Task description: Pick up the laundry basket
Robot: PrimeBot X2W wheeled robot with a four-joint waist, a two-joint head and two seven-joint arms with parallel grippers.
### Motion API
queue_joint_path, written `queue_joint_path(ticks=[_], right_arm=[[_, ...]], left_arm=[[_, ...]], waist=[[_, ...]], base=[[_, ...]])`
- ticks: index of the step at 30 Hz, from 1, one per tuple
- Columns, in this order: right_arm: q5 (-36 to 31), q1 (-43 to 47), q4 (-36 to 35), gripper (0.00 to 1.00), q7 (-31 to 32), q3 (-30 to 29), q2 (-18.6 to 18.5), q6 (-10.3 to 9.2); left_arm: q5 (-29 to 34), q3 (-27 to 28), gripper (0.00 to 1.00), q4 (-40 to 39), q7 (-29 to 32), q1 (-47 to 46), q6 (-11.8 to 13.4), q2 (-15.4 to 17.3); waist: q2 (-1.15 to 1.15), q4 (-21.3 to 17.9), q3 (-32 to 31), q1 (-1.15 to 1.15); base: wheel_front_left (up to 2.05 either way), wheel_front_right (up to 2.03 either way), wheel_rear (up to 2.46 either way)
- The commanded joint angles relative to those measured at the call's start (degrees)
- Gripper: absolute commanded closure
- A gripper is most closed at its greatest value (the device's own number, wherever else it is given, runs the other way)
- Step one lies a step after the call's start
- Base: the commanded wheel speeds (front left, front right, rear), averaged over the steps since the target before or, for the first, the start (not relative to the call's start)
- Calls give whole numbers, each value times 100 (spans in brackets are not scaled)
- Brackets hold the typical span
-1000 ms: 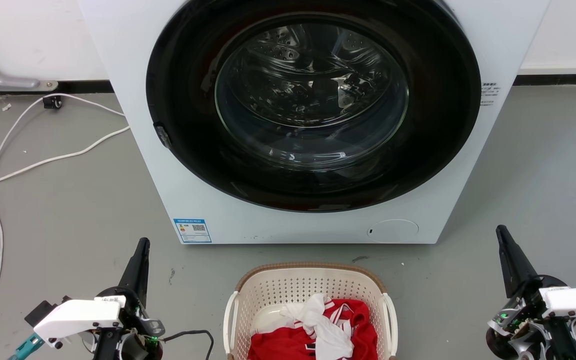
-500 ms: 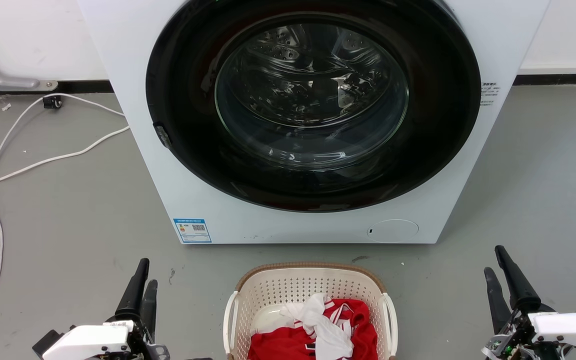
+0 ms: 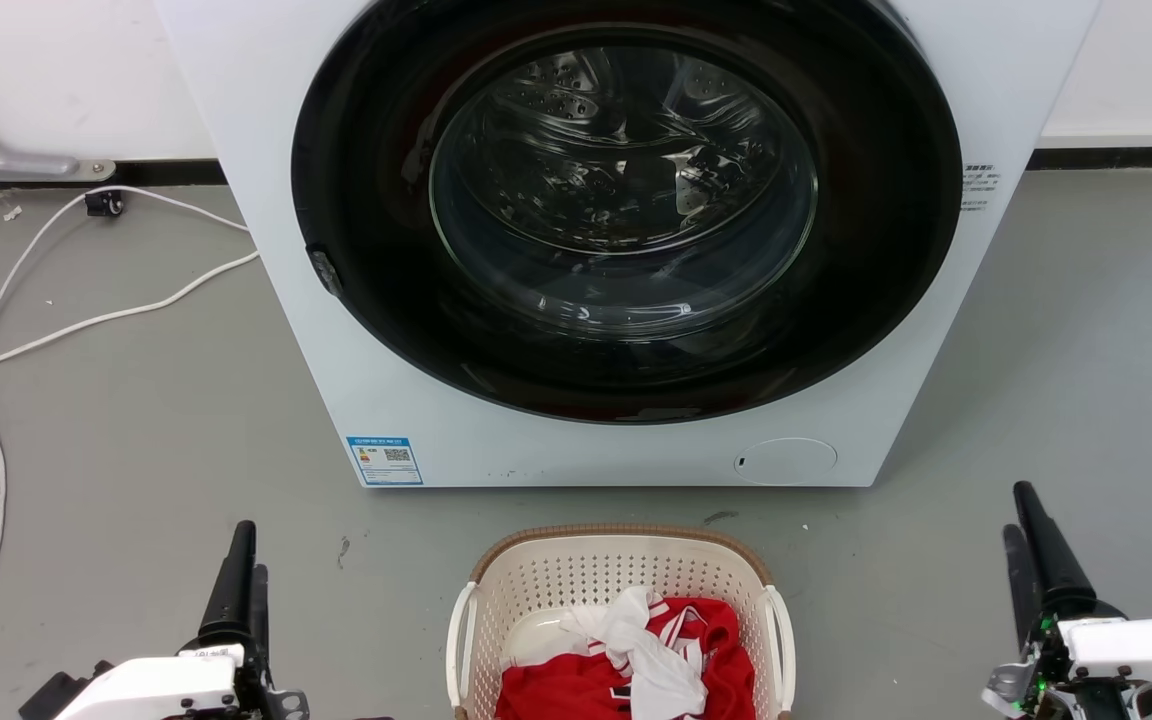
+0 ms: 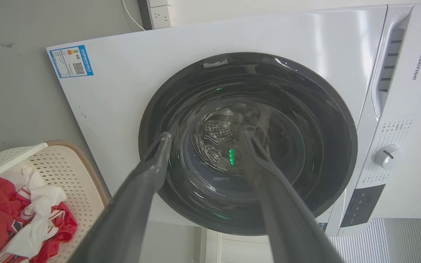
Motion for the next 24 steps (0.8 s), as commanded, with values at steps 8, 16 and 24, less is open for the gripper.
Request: queue_joint_path(ticks=[8, 16, 24], right_arm=[[-1303, -176, -425, 0, -221, -161, -18, 1], [-2516, -169, -835, 0, -394, -98, -20, 1], [-4048, -114, -1262, 0, -566, 91, -21, 2]], left_arm=[[611, 318, 0, -192, -214, -124, -3, 22], [1609, 479, 0, -552, -384, -102, 134, 24], [2982, 93, 0, -1360, -557, 65, 605, 28]], waist=[[0, 3, 7, 0], [0, 2, 26, 0], [0, 7, 62, 0]], base=[[0, 0, 0], [0, 0, 0], [0, 0, 0]])
